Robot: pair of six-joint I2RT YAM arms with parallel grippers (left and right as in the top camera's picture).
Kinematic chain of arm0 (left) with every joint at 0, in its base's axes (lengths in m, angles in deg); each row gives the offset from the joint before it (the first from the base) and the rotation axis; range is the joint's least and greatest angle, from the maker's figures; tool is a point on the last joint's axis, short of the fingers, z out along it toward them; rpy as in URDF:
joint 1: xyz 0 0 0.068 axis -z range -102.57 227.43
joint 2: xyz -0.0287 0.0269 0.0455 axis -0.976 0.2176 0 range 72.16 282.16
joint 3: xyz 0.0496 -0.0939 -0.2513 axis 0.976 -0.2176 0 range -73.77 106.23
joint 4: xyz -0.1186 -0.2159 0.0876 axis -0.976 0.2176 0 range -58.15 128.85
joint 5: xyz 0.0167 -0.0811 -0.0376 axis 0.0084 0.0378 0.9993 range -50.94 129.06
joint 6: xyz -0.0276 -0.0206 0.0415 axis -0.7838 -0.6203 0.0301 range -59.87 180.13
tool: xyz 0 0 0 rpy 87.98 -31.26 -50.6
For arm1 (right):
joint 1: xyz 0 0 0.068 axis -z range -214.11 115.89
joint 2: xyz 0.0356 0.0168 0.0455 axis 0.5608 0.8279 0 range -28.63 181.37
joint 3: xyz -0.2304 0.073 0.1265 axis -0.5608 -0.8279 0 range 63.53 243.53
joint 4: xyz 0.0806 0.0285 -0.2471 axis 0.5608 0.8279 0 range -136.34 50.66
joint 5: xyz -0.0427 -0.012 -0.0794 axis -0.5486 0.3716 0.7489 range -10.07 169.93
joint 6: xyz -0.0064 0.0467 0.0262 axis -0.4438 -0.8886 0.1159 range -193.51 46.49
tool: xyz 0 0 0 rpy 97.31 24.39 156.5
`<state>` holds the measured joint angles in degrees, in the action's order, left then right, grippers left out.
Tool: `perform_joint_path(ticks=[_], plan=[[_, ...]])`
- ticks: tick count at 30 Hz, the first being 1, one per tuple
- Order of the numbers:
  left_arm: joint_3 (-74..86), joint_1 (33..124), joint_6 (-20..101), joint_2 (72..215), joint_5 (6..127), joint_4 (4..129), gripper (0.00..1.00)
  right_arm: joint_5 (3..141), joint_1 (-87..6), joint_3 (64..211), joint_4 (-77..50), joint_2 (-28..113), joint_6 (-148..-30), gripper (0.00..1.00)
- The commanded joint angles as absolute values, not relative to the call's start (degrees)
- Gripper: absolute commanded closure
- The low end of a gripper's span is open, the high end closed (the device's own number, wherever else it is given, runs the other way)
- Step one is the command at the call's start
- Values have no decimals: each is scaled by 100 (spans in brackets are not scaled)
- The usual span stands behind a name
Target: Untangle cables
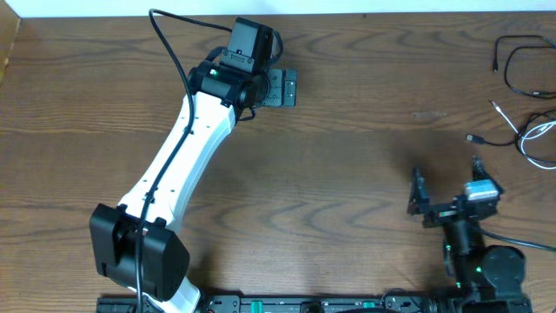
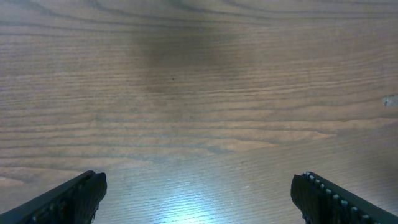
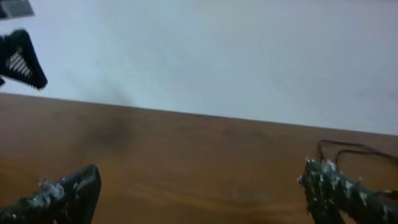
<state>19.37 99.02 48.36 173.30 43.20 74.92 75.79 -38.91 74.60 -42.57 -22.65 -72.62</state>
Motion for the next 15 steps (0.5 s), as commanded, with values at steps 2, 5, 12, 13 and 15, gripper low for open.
perform_joint_path(ticks=[2,5,12,13,15], plan=[[2018,9895,4871,17343,4287,7510,0,7640,-3981,6918,-4408,-2665,-7216,1],[2020,9895,4871,17343,4287,7510,0,7659,-3979,6697,-4476,-2765,-7216,1],[2020,9895,4871,17343,4289,7510,1,7662,-3979,6380,-4458,-2835,-7214,1],[2020,9895,4873,17343,4287,7510,0,7662,-3979,6385,-4312,-2835,-7216,1],[2020,9895,4871,17343,4289,7510,1,7701,-3979,6385,-4211,-2835,-7214,1]])
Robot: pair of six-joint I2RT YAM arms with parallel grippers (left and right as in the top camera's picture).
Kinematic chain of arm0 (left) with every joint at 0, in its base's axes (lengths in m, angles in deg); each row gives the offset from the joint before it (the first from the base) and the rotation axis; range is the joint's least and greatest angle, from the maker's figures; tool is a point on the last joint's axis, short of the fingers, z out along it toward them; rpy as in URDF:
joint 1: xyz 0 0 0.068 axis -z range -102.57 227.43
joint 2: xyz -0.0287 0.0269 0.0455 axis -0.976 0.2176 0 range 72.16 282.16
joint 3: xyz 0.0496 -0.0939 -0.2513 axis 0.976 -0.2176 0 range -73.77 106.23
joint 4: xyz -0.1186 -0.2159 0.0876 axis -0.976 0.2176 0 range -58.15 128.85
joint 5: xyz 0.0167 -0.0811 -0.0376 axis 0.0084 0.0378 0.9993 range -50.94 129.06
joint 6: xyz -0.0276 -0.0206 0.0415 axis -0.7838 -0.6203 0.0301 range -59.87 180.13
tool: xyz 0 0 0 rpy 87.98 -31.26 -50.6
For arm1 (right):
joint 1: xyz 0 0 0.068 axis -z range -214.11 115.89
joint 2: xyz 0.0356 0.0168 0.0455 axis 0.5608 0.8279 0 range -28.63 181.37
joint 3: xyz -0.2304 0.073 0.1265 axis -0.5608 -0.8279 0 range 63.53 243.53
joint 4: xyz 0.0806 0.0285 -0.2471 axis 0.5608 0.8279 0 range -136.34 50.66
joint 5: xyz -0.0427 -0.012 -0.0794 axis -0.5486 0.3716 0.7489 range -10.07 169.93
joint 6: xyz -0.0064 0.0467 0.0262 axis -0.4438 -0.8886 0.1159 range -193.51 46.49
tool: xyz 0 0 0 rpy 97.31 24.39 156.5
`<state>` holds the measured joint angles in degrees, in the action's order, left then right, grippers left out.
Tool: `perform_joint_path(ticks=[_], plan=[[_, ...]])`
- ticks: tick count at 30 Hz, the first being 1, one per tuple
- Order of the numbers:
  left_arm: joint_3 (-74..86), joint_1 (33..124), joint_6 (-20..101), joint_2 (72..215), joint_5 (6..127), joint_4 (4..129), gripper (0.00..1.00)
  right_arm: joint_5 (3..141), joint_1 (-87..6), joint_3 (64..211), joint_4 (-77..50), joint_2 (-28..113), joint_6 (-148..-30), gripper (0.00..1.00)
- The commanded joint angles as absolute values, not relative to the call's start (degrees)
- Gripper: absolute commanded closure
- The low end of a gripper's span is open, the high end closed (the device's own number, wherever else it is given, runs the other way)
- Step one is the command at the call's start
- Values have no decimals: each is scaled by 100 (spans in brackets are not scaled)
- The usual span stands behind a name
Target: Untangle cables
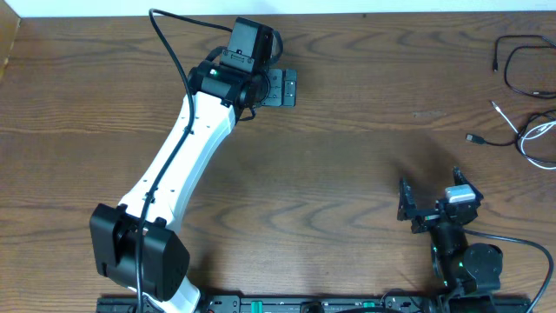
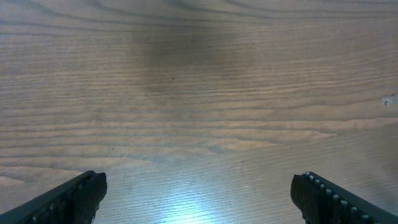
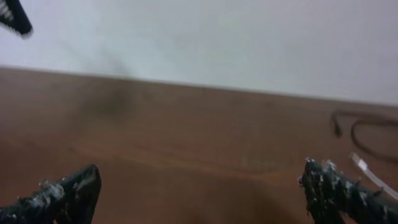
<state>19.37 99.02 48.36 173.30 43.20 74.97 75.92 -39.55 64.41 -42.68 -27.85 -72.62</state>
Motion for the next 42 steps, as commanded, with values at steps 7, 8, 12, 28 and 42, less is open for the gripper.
perform_joint_path(ticks=[7,8,12,28,42], plan=[[2020,9895,4871,17343,4287,7510,1,7723,-3979,6385,-4222,-2835,-7216,1],[2018,9895,4871,17343,4289,7510,1,7723,-3979,6385,-4220,-2833,-7216,1],[2020,9895,4873,17343,4287,7510,1,7723,-3979,6385,-4222,-2831,-7214,1],[2020,9895,4873,17343,4289,7510,1,7723,-3979,6385,-4222,-2831,-7216,1],[2020,9895,4958,17120,3830,7514,1,7723,-3979,6385,-4222,-2831,-7214,1]])
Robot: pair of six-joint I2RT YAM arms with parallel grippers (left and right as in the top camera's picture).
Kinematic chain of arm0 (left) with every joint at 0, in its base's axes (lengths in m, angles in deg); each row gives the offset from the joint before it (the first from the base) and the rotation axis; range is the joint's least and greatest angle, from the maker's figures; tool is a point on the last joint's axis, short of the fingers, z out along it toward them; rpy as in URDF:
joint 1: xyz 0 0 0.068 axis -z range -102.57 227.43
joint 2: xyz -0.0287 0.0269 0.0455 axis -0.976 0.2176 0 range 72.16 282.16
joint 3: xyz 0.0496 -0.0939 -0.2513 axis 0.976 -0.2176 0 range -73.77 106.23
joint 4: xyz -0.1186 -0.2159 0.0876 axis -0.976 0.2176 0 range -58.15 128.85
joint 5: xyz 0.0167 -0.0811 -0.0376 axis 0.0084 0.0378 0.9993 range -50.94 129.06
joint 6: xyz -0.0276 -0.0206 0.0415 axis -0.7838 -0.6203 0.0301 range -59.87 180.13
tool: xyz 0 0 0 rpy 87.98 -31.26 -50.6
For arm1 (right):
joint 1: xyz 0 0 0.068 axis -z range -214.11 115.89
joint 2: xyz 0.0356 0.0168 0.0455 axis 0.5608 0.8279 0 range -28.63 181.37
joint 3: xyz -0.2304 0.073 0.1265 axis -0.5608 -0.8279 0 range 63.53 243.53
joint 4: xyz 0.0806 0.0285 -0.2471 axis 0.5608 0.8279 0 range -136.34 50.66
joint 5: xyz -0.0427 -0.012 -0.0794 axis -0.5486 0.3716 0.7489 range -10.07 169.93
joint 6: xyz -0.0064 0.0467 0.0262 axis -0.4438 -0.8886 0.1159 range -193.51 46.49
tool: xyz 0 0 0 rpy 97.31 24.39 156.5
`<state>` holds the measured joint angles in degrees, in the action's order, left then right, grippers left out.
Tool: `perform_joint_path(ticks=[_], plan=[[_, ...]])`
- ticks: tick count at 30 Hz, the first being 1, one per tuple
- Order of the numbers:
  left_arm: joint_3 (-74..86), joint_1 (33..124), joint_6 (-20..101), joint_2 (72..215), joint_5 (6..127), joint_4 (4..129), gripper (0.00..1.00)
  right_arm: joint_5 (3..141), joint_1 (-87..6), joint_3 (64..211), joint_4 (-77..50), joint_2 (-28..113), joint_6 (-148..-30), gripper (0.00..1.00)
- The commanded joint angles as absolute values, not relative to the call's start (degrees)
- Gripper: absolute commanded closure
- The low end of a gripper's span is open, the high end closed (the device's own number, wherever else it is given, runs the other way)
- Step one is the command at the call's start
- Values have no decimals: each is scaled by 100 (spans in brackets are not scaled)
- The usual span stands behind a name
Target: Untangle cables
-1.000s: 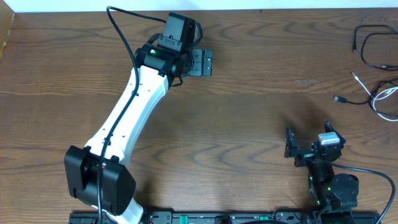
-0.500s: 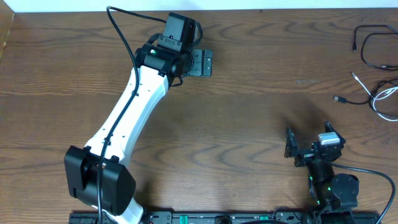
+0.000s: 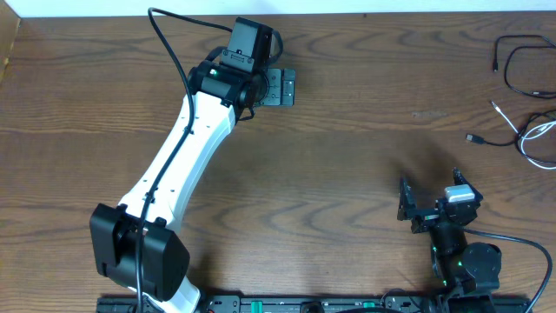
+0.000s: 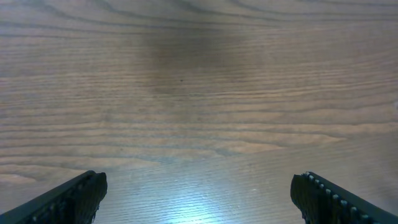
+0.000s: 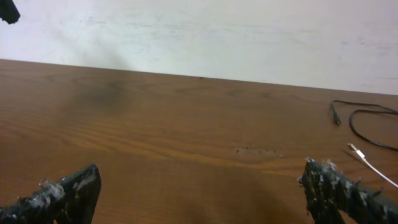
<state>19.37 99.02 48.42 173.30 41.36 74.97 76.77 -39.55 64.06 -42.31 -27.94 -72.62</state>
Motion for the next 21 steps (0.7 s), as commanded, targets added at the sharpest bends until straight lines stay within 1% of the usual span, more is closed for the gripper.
perform_joint_path(ticks=[1,3,5,9,12,17,20,21], plan=[[2018,9895,4962,17029,3813,7514,1,7723,-3979,6385,-4222,-2831,-7214,1],[2018,9893,4999,16858,3749,7538,1,7723,-3979,6385,-4222,-2831,-7214,1],[2018,9854,5041,16648,3391,7584,1,7723,-3979,6385,-4222,-2831,-7216,1],[1815,9718,5043,16135,3384,7702,1,7723,-3979,6385,-4222,-2831,-7214,1],[1336,9504,5043,15617,3389,7590,1,7723,-3979,6385,-4222,-2831,-7214,1],[-303,8660,5043,14382,3944,6345,1,7723,-3979,6385,-4222,-2831,-7216,1],[-1158,8273,5041,13713,4180,5833,1,7723,-3979,6385,-4222,-2831,-7214,1],[-1824,8031,5045,13140,4241,5440,1,7723,-3979,6385,-4222,-2831,-7214,1]])
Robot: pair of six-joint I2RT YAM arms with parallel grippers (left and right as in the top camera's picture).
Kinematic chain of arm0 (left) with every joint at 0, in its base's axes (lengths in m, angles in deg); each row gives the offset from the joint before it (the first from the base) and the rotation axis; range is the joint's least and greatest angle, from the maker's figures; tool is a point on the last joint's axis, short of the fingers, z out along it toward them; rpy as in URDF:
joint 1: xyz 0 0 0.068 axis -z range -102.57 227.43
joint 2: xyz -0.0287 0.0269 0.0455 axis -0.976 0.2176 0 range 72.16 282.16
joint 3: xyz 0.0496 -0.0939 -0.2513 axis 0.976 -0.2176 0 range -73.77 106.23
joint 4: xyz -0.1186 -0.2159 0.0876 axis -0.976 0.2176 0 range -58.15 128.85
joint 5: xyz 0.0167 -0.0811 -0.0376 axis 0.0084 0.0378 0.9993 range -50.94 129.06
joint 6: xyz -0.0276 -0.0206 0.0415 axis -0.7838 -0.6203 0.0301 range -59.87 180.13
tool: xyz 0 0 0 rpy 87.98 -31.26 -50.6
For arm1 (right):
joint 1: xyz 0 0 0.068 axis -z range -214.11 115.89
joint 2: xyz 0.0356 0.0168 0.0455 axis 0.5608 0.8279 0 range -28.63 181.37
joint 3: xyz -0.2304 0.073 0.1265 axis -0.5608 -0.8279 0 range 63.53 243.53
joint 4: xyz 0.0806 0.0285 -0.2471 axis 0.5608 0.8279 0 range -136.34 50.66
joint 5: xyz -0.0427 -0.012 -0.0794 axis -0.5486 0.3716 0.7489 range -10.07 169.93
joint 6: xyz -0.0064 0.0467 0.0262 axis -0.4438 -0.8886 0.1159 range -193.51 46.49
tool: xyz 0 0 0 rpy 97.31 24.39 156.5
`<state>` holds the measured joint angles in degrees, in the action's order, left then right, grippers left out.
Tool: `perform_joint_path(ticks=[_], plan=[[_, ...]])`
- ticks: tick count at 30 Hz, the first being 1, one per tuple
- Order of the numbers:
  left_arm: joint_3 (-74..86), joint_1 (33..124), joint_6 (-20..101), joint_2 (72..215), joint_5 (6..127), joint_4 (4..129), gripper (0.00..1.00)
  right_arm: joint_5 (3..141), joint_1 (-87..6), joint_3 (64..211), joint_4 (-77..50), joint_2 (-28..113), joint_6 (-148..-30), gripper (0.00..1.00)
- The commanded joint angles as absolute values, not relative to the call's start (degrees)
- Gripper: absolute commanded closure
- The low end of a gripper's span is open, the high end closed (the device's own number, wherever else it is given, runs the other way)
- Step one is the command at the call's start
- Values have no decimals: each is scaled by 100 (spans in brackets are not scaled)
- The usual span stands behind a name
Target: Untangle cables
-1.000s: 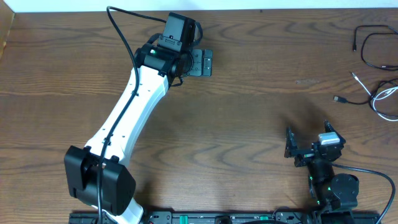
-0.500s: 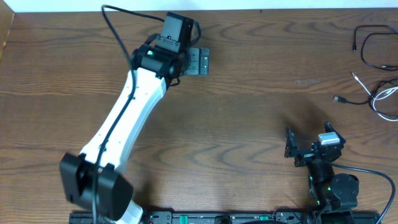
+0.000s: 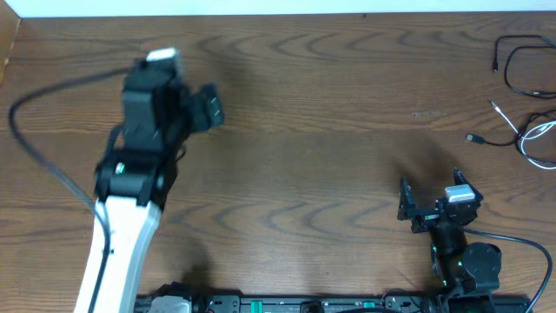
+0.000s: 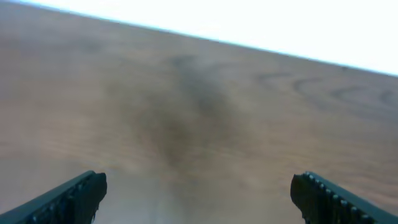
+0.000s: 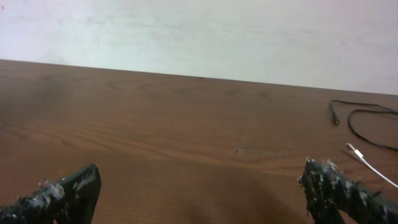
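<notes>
The cables lie apart at the table's far right: a black cable point(image 3: 519, 65), a white cable point(image 3: 539, 139) and a thin lead with a small plug point(image 3: 473, 137). The right wrist view shows the black cable point(image 5: 360, 118) and a white plug point(image 5: 356, 150) at its right edge. My right gripper point(image 3: 430, 196) point(image 5: 199, 193) stands open and empty near the front edge, well short of the cables. My left gripper point(image 3: 207, 106) point(image 4: 199, 193) is open and empty over the left part of the table, blurred, far from any cable.
The wooden table point(image 3: 330, 130) is bare between the two arms. The left arm's black cable point(image 3: 52, 91) loops out over the table's left side. A white wall point(image 5: 199, 31) rises behind the far edge. The arm bases sit along the front edge.
My left arm has moved from the far middle of the table to the left side, and its view now takes in the far edge. The right arm has not moved.
My left gripper stayed open over the far middle of the table through all earlier moments and now sits further left. My right gripper, open throughout, was a little nearer the cables at first, then closer to the front edge, where it remains.
</notes>
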<state>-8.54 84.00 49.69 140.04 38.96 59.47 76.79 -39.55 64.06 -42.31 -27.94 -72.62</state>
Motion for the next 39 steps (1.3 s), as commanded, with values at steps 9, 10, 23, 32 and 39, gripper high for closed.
perform_joint_path(ticks=[9,10,23,32,39], plan=[[-4231,7384,5148,10826,4250,3899,1,7723,-3979,6385,-4222,-2831,-7214,1],[-4465,7379,5266,10590,4248,3768,1,7723,-3979,6385,-4222,-2831,-7214,1],[-7072,7382,5819,8321,4145,2509,1,7723,-3979,6385,-4222,-2831,-7216,1],[-7354,7397,5889,7696,4097,3184,1,7723,-3979,6385,-4222,-2831,-7214,1],[-7352,7412,5883,7224,4119,3586,1,7723,-3979,6385,-4222,-2831,-7216,1]])
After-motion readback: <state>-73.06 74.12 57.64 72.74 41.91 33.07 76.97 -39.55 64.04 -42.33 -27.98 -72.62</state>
